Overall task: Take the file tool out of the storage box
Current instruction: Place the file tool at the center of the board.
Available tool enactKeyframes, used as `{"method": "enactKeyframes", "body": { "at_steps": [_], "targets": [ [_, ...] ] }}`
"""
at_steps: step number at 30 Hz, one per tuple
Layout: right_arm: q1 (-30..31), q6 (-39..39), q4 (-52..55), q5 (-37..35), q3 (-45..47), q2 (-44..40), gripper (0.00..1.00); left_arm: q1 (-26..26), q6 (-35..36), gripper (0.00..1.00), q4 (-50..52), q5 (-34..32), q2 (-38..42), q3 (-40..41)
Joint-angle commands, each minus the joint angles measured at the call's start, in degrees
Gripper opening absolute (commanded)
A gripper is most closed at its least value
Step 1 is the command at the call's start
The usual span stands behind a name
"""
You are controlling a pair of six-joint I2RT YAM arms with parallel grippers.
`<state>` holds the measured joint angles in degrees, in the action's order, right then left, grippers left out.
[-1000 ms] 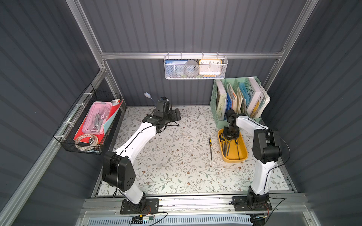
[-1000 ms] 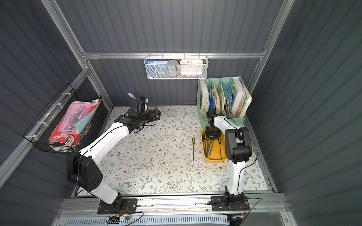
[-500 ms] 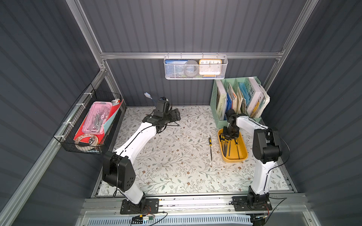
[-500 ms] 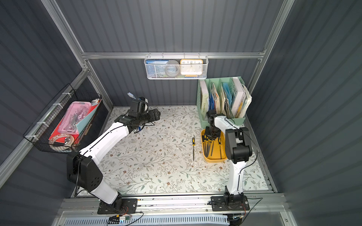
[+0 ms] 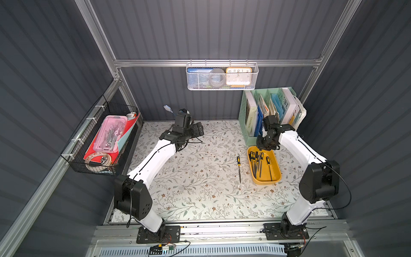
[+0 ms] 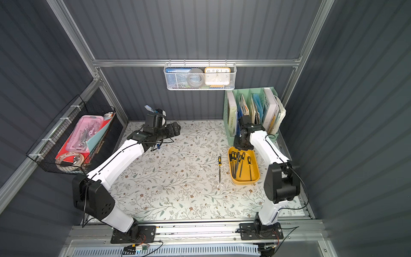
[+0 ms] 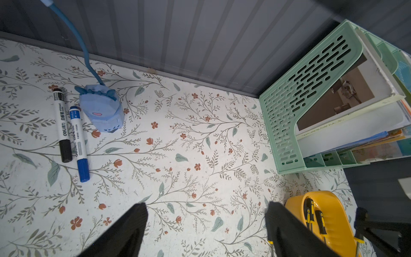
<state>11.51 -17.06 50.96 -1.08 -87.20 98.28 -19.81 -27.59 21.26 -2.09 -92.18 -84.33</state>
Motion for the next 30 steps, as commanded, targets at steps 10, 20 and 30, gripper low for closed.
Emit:
{"method": "enactKeyframes", "body": {
  "at_steps": [10, 20, 30],
  "targets": [
    [15.62, -8.60, 0.63, 0.61, -2.99, 6.58, 0.01, 0.83, -1.15, 0.90, -1.55, 1.47, 1.71, 2.06],
    [16.33, -9.60, -2.27, 0.21, -6.45, 17.62, 0.02, 0.83, -1.06, 0.90, -1.14, 1.01, 3.14, 5.14],
    [16.40, -8.35, -1.55, -0.60, -7.34, 23.48, 0.04, 0.83, -0.84, 0.90, -0.83, 0.68, 3.40, 5.50]
  ]
}}
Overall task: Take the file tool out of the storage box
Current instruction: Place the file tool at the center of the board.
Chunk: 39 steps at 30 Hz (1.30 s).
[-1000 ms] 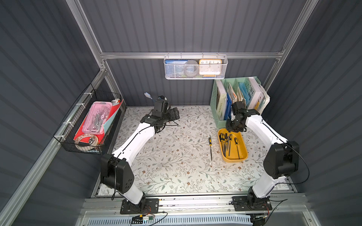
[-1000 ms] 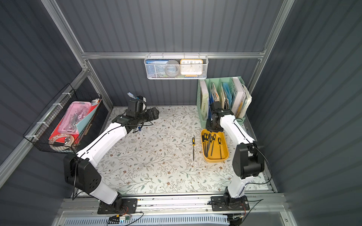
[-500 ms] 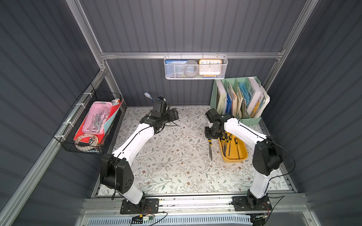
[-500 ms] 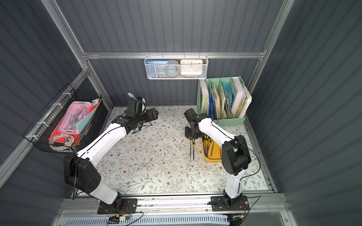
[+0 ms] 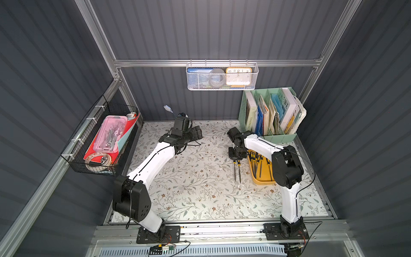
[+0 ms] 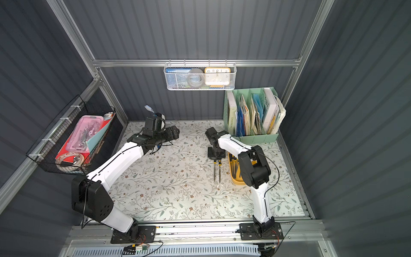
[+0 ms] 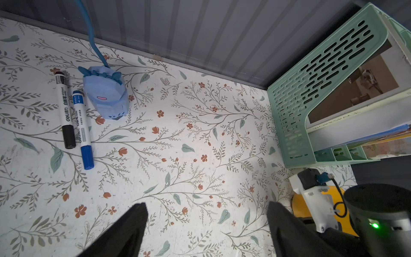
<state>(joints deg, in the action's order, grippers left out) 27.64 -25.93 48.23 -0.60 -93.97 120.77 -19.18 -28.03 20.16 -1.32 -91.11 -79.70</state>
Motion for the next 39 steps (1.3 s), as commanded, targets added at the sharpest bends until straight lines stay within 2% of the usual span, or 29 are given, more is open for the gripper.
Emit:
{"method": "enactKeyframes", "body": {
  "at_steps": [1, 16, 23, 30, 33, 39],
  "targets": [
    [0.25, 0.81, 1.04, -0.92, -0.29, 1.20, 0.04, 0.20, -0.36, 0.90, 0.29, -0.17, 2.33, 0.86],
    [0.24, 1.68, 0.46, -0.71, 0.65, 3.70, 0.17, 0.20, -0.01, 0.90, 0.56, -0.27, 2.03, -0.19],
    [0.26, 1.81, 0.69, -0.66, 0.42, 3.30, 0.28, 0.20, 0.35, 0.90, 1.01, -0.44, 1.99, -0.72],
    [0.15, 1.86, 2.81, 1.37, -3.83, -1.73, 0.35, 0.34, 0.35, 0.90, 0.80, -0.44, 1.62, -0.89],
    [-0.54, 1.97, 3.56, -0.33, -5.61, -5.54, 0.36, 0.28, 0.36, 0.90, 0.59, -0.27, 1.35, -0.89],
    [-6.75, 3.56, 3.16, -3.71, -2.20, -12.65, 0.38, 0.27, 0.50, 0.90, 0.40, 0.18, 0.85, -3.17]
  ]
}}
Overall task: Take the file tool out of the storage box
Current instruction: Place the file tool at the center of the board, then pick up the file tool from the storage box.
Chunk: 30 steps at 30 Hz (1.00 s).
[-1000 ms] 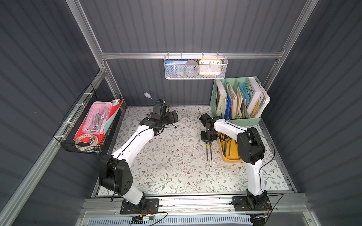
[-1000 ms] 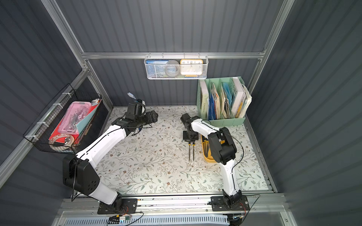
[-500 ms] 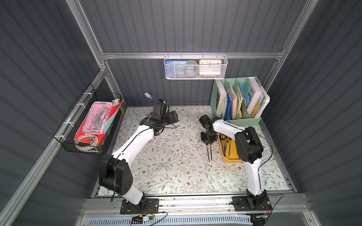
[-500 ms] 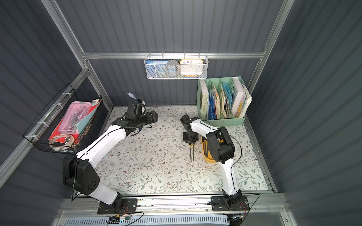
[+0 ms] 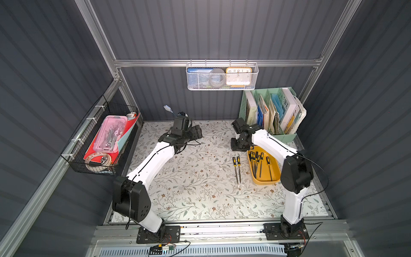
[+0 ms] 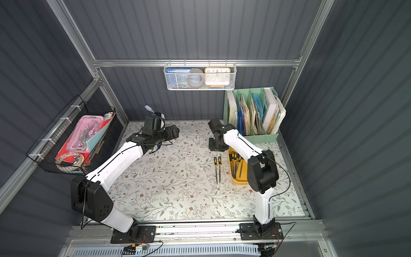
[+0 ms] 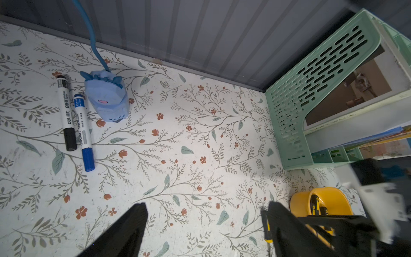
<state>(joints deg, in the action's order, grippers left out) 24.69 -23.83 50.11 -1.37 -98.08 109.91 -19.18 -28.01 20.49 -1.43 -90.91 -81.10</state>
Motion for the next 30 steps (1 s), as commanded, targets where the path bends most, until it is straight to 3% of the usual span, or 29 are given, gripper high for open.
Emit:
{"method": "enactKeyframes", "body": {
  "at_steps": [1, 9, 30],
  "targets": [
    [-5.20, 1.67, 1.30, -2.84, 3.03, -2.20, 0.38, 0.27, 0.45, 0.90, 0.08, 0.38, 0.67, -1.71],
    [-12.45, 3.92, 1.97, -0.90, 7.29, -0.72, 0.38, 0.28, 0.93, 0.91, 0.23, 0.37, 0.36, -1.76],
    [-12.82, 4.76, -0.41, -0.08, 8.00, 8.52, 0.37, 0.28, 1.64, 0.91, 2.34, -0.85, 0.10, -3.27]
  ]
}}
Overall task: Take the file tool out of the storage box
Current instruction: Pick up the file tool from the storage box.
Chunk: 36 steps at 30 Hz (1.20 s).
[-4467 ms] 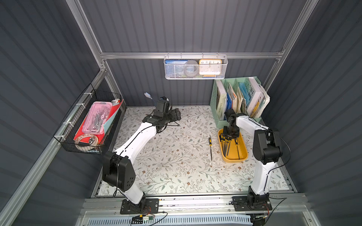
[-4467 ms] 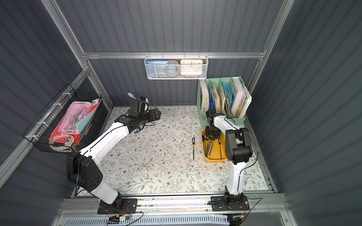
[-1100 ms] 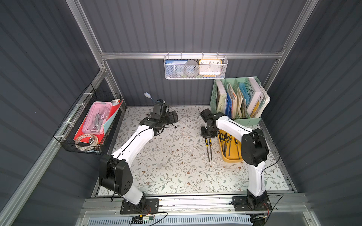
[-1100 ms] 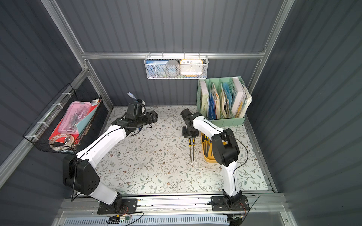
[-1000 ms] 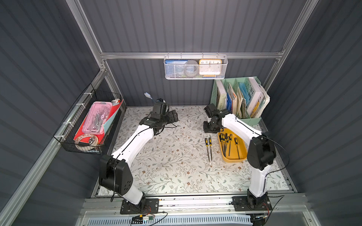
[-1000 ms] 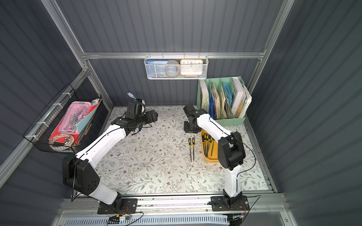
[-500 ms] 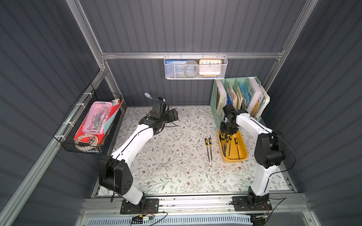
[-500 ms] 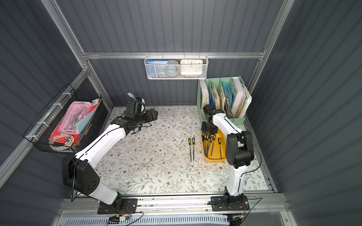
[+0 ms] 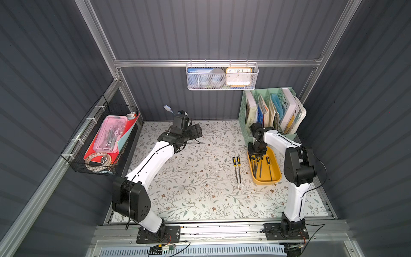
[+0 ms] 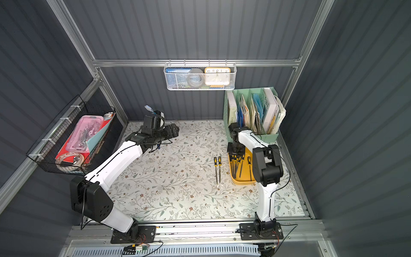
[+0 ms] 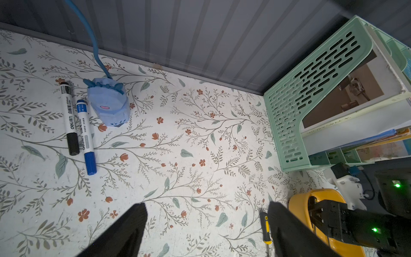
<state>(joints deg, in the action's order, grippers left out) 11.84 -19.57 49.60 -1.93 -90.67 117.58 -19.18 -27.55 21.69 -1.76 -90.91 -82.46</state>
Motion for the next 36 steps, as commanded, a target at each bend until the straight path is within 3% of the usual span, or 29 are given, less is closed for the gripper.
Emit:
{"method": "enactKeyframes", "body": {
  "at_steps": [1, 13, 20, 31, 36],
  "targets": [
    [0.03, 0.46, 0.06, 0.51, 0.67, 1.11, 0.36, 0.35, 1.09, 0.91, 1.13, -0.53, 0.14, -1.83],
    [-0.06, 0.29, -1.54, 2.88, 2.56, 2.13, 0.28, 0.33, 0.60, 0.91, 1.24, -0.87, 0.61, -1.83],
    [-0.23, 1.06, -0.38, 2.23, 2.14, -0.08, 0.09, 0.29, 0.45, 0.91, 0.46, -0.53, 0.05, -2.35],
    [0.02, 2.23, 4.57, -0.02, -1.22, -10.31, 0.07, 0.28, 0.20, 0.91, -0.81, -0.35, 0.56, -2.11],
    [5.52, 0.05, 4.09, 1.81, -0.64, -14.28, 0.07, 0.28, 0.08, 0.91, -1.13, -0.27, 0.92, -1.19]
  ]
}}
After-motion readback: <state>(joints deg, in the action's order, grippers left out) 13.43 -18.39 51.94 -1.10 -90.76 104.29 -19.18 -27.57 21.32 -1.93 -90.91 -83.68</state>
